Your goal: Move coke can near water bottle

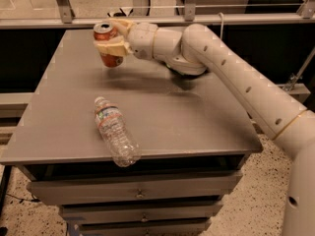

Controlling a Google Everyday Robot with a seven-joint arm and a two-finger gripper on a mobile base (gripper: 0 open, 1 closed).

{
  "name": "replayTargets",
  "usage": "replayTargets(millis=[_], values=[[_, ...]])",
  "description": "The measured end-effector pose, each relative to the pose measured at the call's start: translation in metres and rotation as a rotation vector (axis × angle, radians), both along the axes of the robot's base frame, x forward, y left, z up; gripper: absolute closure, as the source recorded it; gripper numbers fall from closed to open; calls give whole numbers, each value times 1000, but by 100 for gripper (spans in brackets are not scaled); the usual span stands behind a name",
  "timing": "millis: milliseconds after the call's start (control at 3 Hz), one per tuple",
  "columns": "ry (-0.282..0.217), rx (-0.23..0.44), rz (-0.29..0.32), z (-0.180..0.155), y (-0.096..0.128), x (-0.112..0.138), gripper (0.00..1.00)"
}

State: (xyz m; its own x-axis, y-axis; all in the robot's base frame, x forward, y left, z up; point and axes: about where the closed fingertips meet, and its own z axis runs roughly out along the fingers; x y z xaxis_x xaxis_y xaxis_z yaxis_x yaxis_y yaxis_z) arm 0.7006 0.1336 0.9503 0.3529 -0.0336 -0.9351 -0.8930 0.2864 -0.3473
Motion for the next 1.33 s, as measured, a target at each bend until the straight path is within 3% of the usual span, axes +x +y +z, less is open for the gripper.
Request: replayTargets(millis=[333,1000,1333], values=[[5,-48,-25,4,-92,-67,100],[29,-77,-4,3,-93,-72,100],[63,-101,15,2,-98,-96,100]])
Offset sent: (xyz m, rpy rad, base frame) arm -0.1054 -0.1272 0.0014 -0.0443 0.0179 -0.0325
